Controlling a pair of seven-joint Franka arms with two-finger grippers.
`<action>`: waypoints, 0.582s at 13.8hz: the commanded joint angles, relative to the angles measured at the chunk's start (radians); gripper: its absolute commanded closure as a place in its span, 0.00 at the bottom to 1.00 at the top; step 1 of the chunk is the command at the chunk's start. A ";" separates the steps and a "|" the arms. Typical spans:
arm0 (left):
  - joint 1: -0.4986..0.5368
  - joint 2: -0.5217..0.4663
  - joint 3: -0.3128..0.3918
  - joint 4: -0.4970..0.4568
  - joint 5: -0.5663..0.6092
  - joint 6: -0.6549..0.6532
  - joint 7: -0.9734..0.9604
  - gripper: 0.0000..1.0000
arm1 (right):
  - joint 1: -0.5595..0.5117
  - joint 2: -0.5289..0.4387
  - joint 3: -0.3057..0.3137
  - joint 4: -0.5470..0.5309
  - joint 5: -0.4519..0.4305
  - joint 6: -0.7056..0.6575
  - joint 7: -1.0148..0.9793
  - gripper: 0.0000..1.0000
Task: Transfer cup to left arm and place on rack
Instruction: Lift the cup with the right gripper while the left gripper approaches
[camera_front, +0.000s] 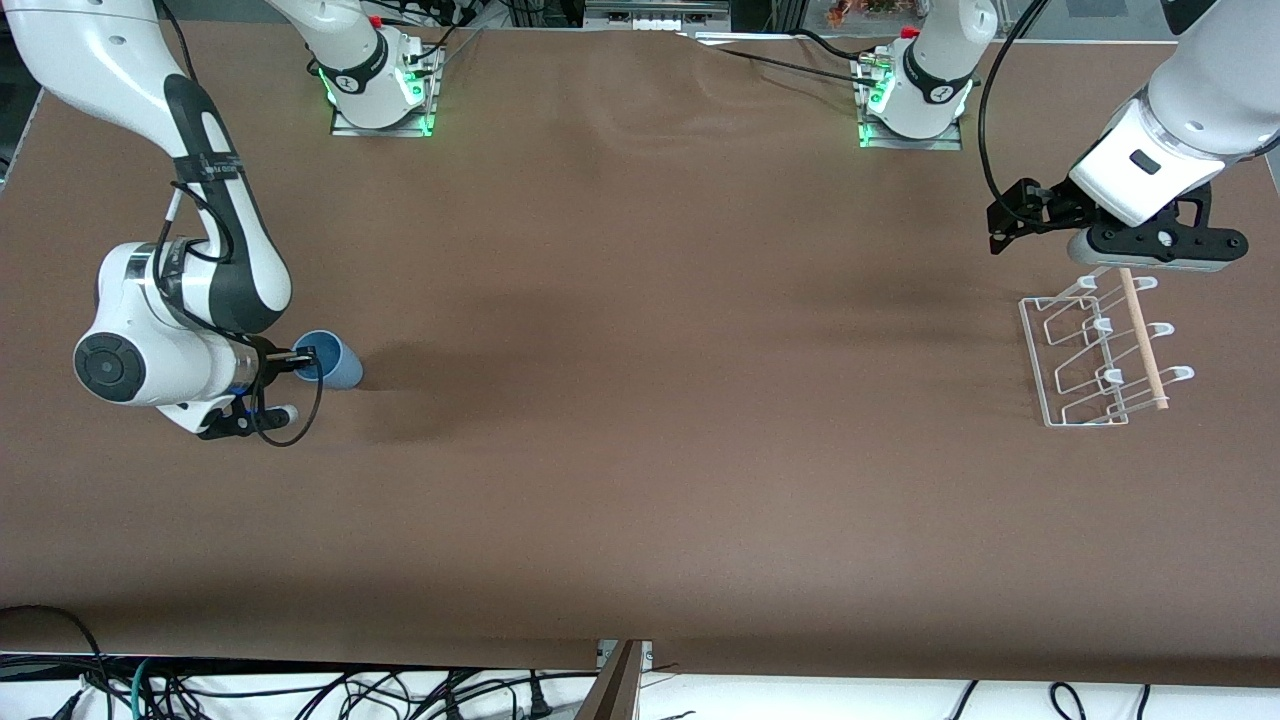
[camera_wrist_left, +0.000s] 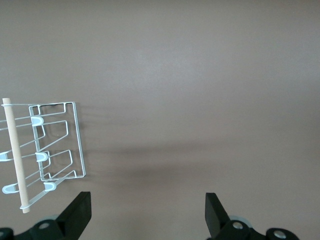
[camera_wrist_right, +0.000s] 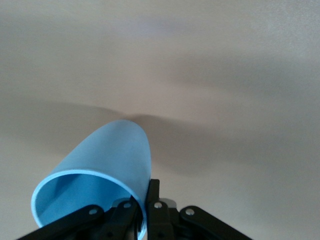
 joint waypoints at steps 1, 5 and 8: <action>0.003 0.022 -0.004 0.042 0.013 -0.016 -0.003 0.00 | 0.064 -0.003 0.003 0.068 0.114 -0.072 0.104 1.00; 0.000 0.028 -0.005 0.043 -0.027 -0.019 0.007 0.00 | 0.154 -0.002 0.003 0.105 0.394 -0.071 0.322 1.00; 0.003 0.061 -0.004 0.043 -0.101 -0.019 0.109 0.00 | 0.240 0.006 0.008 0.120 0.653 -0.053 0.469 1.00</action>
